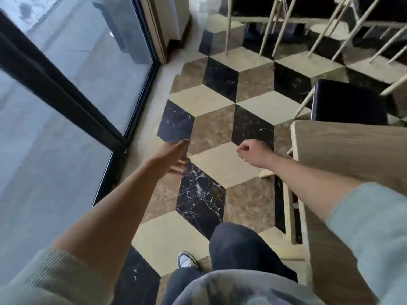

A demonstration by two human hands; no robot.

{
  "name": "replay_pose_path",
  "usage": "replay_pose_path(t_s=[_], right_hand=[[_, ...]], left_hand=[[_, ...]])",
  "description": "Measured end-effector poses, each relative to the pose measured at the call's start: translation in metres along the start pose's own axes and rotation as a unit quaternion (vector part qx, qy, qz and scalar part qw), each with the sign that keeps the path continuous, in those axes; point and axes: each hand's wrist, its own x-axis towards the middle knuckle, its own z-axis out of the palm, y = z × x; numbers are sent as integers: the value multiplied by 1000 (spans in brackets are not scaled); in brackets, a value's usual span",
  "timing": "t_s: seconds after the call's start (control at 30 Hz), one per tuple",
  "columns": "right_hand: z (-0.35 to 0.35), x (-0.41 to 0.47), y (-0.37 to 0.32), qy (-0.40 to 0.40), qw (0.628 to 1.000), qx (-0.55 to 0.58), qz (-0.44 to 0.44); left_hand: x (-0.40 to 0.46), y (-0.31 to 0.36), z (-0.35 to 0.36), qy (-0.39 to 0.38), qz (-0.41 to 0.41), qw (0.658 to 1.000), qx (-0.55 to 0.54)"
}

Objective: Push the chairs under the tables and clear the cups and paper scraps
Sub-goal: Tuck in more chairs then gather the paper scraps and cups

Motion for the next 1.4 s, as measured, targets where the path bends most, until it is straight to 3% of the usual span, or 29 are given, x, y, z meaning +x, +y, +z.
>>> replay_pose_path(t_s=[0.27,0.4,0.6,0.83,0.97,1.17,1.33,1.4], right_hand=[[-77,128,17,109,985,104,88],[-147,232,49,145,960,189,145],[-234,311,74,197,929,244,198],[-374,423,154,300,873,273,273],[-435,462,185,293,861,284,305],[-559,515,241,379,765,347,388],[-627,524,306,404,698,396,440],[-647,528,341,437,628,469,441]], left_hand=[[172,161,25,-140,26,984,111],[269,273,60,-161,33,971,172],[369,410,109,-198,72,947,243],[526,592,265,-299,61,898,316],[583,655,335,-341,66,875,337],[647,808,464,-409,90,804,422],[661,883,596,-463,96,728,496],[661,903,655,-474,105,705,516]])
